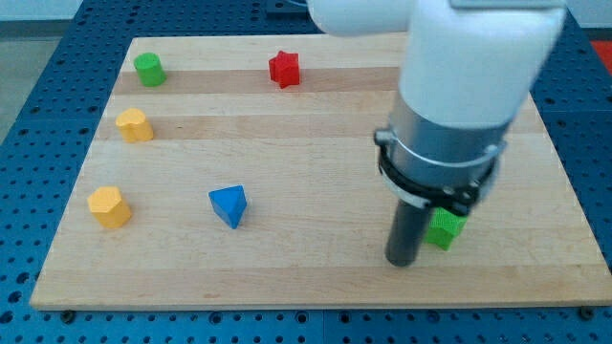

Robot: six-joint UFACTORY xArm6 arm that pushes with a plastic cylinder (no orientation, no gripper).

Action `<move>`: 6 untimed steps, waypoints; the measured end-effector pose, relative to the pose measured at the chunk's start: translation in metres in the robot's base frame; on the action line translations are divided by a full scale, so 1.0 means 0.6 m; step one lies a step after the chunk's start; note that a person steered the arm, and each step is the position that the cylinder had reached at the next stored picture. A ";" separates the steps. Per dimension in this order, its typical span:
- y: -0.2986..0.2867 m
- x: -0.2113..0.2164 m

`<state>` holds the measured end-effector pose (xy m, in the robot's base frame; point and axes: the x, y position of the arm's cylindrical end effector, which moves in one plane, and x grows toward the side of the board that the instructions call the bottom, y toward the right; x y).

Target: Push the green star to the right

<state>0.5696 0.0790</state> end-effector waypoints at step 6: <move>-0.032 -0.027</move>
